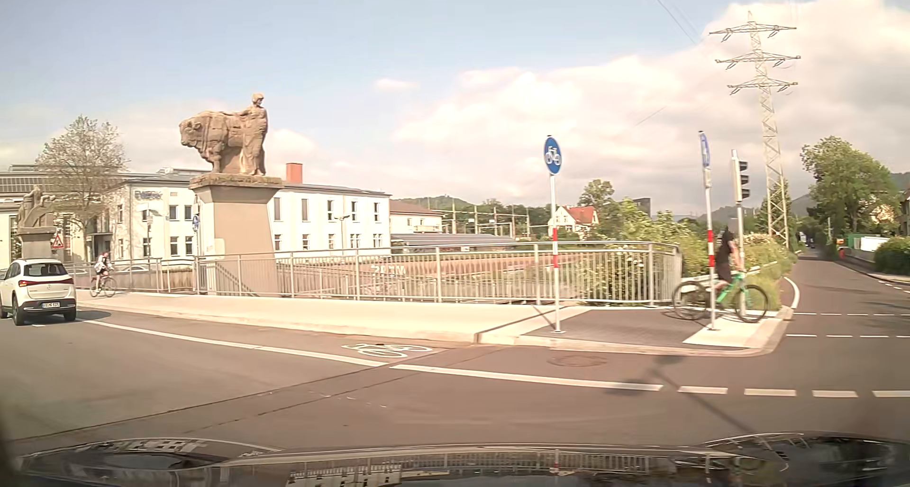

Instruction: Follow the waypoints while adhering to traffic rules and regulations

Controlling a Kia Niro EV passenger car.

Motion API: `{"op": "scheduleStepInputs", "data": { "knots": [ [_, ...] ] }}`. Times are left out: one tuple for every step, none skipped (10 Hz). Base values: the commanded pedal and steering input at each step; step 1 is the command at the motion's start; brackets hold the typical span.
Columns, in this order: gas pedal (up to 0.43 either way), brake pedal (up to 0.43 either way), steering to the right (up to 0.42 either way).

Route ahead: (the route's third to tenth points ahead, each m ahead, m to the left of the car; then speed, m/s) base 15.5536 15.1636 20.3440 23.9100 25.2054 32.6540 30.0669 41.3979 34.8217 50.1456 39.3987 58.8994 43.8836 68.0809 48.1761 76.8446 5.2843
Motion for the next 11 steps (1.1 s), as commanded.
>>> {"op": "scheduleStepInputs", "data": {
  "knots": [
    [0.039, 0.000, -0.396],
    [0.047, 0.000, -0.396],
    [0.059, 0.000, -0.396],
    [0.067, 0.000, -0.397],
    [0.067, 0.000, -0.399],
    [0.067, 0.000, -0.400],
    [0.079, 0.000, -0.400],
    [0.079, 0.000, -0.400],
    [0.079, 0.000, -0.400],
    [0.079, 0.000, -0.400],
    [0.079, 0.000, -0.400]
  ]
}}
